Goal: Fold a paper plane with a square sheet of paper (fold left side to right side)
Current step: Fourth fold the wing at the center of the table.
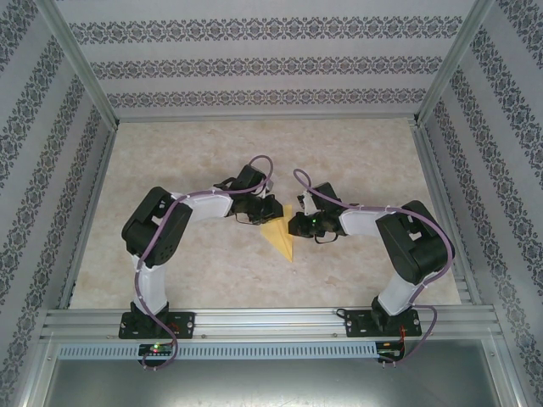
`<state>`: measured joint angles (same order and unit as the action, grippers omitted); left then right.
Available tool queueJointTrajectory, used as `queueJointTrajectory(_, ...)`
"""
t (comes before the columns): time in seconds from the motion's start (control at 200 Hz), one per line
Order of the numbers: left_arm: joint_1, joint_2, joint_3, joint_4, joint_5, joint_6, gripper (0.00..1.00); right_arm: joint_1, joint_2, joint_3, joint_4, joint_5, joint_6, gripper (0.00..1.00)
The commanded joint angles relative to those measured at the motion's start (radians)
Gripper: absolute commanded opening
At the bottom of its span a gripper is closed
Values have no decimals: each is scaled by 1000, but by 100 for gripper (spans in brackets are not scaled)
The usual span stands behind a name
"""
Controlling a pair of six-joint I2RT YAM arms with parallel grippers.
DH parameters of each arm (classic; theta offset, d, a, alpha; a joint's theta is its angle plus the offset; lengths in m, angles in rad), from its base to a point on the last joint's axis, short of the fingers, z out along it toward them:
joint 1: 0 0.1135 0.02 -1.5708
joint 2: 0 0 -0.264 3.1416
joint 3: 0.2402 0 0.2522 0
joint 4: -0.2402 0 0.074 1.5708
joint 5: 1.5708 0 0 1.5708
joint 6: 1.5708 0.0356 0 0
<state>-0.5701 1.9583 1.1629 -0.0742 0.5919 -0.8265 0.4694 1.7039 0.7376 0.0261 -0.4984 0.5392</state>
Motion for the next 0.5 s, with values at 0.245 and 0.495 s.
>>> queueJointTrajectory(0.245, -13, 40, 5, -61, -46, 43, 18, 15, 26, 9, -94, 59, -41, 8)
queueJointTrajectory(0.495, -13, 41, -21, -88, -85, 56, 18, 17, 29, 12, -106, 63, -51, 8)
